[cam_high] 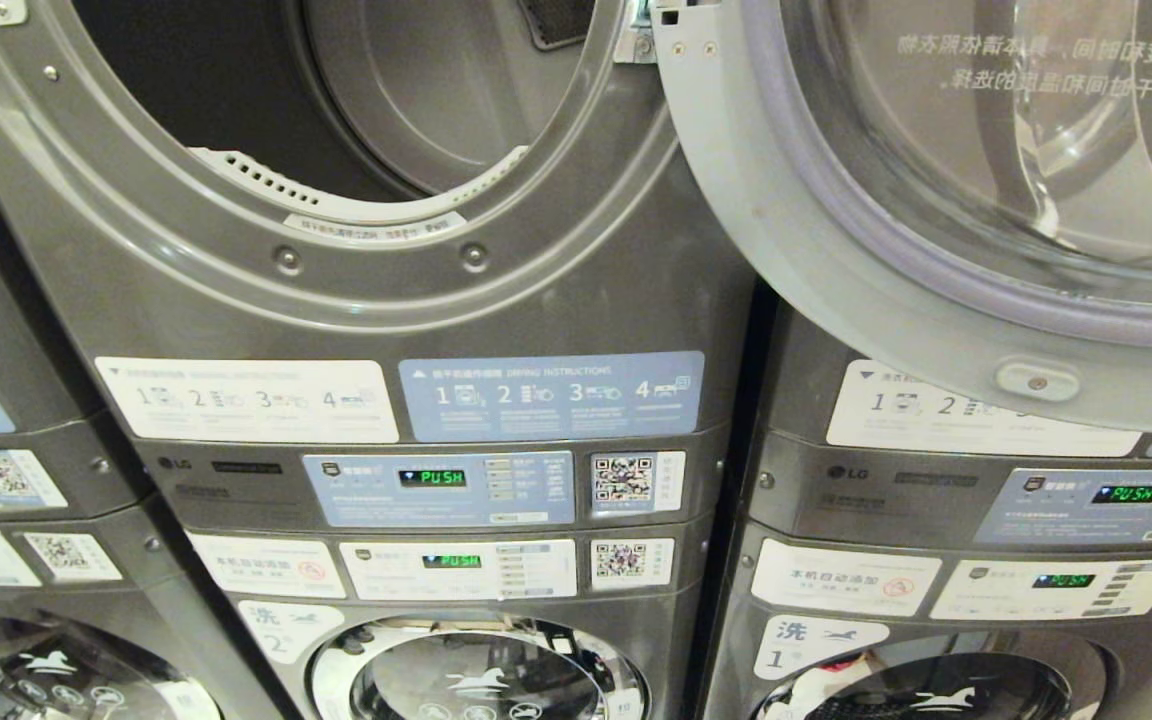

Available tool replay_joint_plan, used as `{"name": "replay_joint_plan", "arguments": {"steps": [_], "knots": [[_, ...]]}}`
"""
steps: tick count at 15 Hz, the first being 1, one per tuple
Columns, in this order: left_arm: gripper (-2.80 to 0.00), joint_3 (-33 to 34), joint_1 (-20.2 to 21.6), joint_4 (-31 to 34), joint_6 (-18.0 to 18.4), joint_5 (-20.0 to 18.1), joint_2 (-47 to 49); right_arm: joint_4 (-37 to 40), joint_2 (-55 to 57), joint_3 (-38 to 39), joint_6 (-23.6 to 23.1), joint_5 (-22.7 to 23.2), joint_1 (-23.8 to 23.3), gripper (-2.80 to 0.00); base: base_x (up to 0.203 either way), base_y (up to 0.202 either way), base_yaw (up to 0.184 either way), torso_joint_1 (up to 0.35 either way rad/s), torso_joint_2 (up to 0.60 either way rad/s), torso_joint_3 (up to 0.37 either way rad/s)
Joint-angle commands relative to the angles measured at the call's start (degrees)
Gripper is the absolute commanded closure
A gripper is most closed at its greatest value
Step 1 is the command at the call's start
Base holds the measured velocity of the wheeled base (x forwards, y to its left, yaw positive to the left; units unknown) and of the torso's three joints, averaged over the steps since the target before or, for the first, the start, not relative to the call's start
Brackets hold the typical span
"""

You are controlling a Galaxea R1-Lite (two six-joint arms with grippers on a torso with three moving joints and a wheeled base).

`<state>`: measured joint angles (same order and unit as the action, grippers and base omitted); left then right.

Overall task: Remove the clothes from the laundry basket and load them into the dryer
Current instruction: Take the clothes out of the basket

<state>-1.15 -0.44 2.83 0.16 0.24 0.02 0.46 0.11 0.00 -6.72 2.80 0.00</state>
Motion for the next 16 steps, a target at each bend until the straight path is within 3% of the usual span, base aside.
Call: {"name": "replay_joint_plan", "arguments": {"steps": [1,5,16], "knots": [[0.00,0.00,0.00,-0.02,0.02,0.02,-0.11,0.06,-0.02,0.00,-0.04,-0.08,0.00,0.00,0.000,0.000,0.000,-0.054,0.12,0.062],[0.00,1.15,0.00,-3.61,0.02,0.02,-0.11,-0.02,-0.02,0.00,0.13,-0.17,0.00,0.00,0.000,0.000,0.000,-0.065,0.14,0.078],[0.00,1.15,0.00,-3.36,0.02,0.02,-0.11,-0.02,-0.02,0.00,-0.31,0.18,0.00,0.00,0.000,0.000,0.000,-0.080,0.17,0.087]]}}
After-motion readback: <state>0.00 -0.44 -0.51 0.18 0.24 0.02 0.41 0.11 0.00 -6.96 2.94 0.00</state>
